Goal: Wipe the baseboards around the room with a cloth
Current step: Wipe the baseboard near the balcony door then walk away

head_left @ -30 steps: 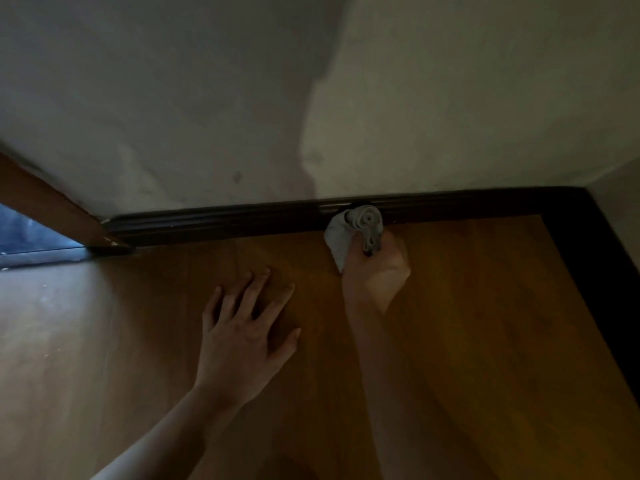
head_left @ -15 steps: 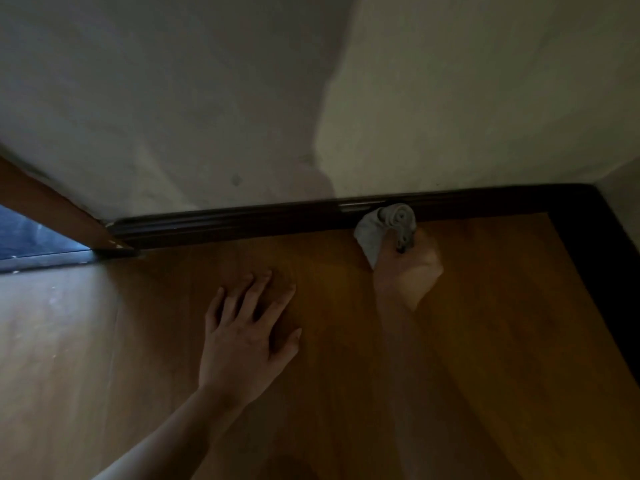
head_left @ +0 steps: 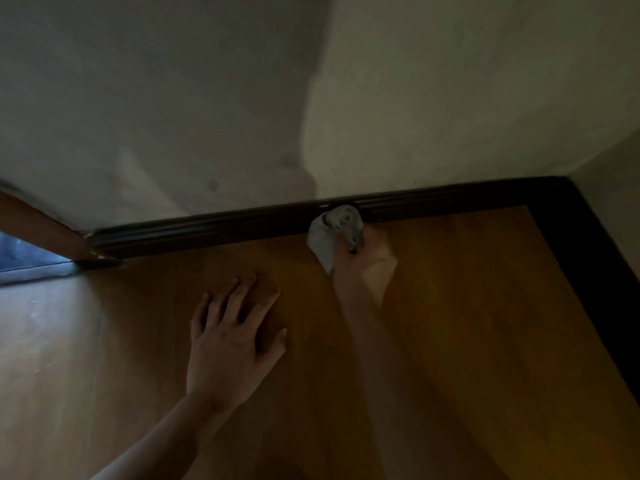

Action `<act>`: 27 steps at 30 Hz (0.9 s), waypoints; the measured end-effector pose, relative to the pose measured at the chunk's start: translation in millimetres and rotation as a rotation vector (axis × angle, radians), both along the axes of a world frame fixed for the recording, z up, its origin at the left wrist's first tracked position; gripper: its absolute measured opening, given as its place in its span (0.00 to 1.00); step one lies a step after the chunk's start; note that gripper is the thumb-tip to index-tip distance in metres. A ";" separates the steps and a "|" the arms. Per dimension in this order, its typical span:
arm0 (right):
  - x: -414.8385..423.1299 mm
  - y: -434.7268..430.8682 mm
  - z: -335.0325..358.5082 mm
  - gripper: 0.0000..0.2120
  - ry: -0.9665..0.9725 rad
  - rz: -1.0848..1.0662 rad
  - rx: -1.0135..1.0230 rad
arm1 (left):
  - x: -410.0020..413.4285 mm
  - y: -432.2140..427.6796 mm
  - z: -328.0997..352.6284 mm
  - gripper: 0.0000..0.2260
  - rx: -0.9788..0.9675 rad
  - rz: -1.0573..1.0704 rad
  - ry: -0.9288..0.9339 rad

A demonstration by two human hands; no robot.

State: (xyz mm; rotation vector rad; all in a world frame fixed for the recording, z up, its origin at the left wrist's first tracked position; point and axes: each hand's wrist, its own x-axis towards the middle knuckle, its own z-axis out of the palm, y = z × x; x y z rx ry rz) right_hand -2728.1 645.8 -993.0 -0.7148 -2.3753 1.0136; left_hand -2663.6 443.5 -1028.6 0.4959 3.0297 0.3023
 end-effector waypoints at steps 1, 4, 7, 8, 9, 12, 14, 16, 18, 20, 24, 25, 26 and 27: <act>-0.3 1.0 0.8 0.06 0.001 0.004 -0.002 | 0.2 1.2 0.2 0.27 0.008 0.003 0.008; 0.3 15.6 2.8 0.06 0.015 -0.050 0.008 | -0.1 3.9 0.9 0.27 0.022 0.007 0.020; 0.1 42.2 2.9 0.08 -0.009 -0.204 0.010 | -0.1 3.8 1.5 0.26 0.015 0.005 0.017; -0.4 51.2 3.2 0.09 -0.007 -0.260 0.000 | 0.1 3.0 1.5 0.27 0.014 0.004 0.018; -2.0 59.7 3.4 0.09 -0.012 -0.319 -0.015 | -0.1 2.6 1.3 0.26 0.012 0.003 0.019; -3.6 70.8 4.9 0.09 -0.034 -0.385 -0.028 | 0.0 2.7 -1.0 0.27 -0.002 -0.004 0.024; -2.0 67.3 5.3 0.08 -0.040 -0.312 0.014 | -0.1 1.9 -2.6 0.27 -0.008 0.001 0.031; 1.2 67.6 4.7 0.08 -0.059 -0.256 0.029 | -0.3 1.3 -3.2 0.27 -0.005 0.001 0.032; 0.6 72.4 3.8 0.08 -0.041 -0.303 -0.002 | 0.4 2.1 -1.8 0.27 -0.006 -0.003 0.028; -1.3 73.2 4.9 0.07 -0.021 -0.372 -0.036 | -0.2 4.1 0.1 0.27 -0.006 -0.003 0.023; 1.7 66.7 1.4 0.08 -0.041 -0.250 0.025 | -0.3 4.4 4.0 0.27 0.006 -0.002 0.007; 1.7 68.8 0.5 0.08 -0.041 -0.250 0.031 | -0.2 4.3 4.7 0.27 0.013 -0.002 0.000; 1.0 71.3 0.0 0.08 -0.032 -0.272 0.025 | 0.3 4.5 5.6 0.27 0.020 -0.002 -0.006; 0.0 72.3 0.1 0.09 -0.021 -0.303 0.011 | 0.7 4.7 6.6 0.28 0.025 -0.004 -0.012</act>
